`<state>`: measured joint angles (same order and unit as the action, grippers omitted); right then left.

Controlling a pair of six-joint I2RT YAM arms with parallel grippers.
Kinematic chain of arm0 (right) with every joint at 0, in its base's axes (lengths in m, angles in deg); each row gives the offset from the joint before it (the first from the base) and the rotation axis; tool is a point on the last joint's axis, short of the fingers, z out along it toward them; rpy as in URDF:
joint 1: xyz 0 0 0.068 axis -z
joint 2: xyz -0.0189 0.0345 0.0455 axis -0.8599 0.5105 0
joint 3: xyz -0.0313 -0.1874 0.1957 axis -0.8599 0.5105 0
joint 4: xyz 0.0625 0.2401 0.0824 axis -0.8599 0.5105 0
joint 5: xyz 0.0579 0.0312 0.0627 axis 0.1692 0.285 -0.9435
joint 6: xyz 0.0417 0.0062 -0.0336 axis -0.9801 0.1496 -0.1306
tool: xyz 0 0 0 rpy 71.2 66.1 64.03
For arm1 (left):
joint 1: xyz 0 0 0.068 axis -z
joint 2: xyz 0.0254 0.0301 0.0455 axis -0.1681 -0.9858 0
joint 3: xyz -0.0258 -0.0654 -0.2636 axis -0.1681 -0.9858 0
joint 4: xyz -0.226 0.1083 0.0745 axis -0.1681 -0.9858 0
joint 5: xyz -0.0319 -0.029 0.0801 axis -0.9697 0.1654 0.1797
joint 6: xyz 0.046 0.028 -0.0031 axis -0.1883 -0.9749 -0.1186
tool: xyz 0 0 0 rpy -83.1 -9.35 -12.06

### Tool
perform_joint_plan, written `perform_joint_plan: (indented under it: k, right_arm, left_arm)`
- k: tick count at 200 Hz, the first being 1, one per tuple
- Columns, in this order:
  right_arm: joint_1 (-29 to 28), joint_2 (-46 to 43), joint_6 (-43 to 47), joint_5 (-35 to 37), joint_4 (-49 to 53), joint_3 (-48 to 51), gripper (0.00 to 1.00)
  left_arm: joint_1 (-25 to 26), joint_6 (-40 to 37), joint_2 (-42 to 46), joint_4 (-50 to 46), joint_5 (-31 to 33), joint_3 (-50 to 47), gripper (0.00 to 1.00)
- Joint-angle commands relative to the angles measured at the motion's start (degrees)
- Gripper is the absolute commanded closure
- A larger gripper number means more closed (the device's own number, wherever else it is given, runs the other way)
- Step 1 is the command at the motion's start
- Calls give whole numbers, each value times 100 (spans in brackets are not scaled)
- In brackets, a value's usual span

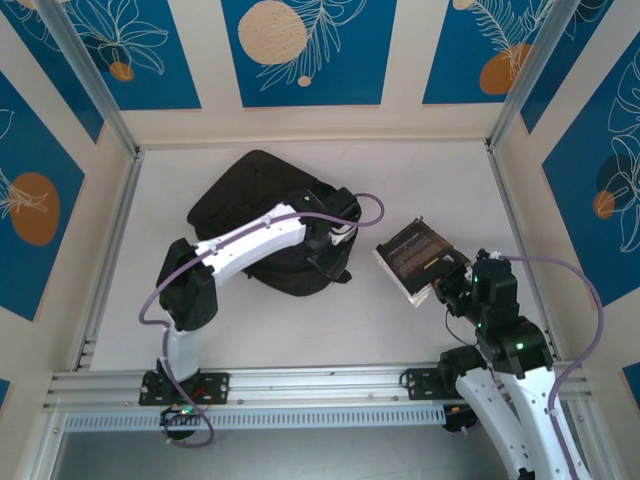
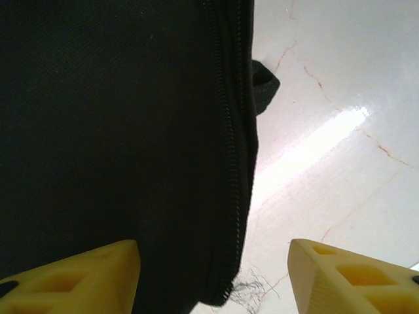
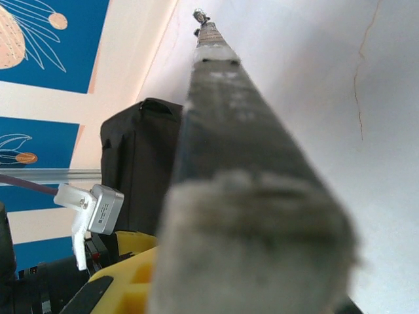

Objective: Pack the student bag
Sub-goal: Open the student bag at the center of the table.

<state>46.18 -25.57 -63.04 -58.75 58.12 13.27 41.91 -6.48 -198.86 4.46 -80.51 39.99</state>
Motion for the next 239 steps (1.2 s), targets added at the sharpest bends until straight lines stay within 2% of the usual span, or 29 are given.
perform_joint_plan:
  k: [1,22,64,121,166,239]
  right_arm:
    - [82,-66,-142,-289,-533,65,100]
    - [141,-66,-221,-420,-577,142,100]
    - [262,-88,-234,-625,-600,142,100]
    - [314,-144,-145,-757,-569,91,100]
    - [319,-137,-92,-967,-888,99,100]
    - [326,-128,-73,-1321,-1104,119,100]
  left_arm:
    - [-49,-95,-154,25,218,198,46]
    - [-67,-110,-268,59,257,177,61]
    - [-166,58,-219,120,354,154,100]
    - [-314,303,393,308,322,56,100]
    - [-530,627,985,705,-257,-287,100]
    - [-688,1002,1453,1069,-960,-606,100]
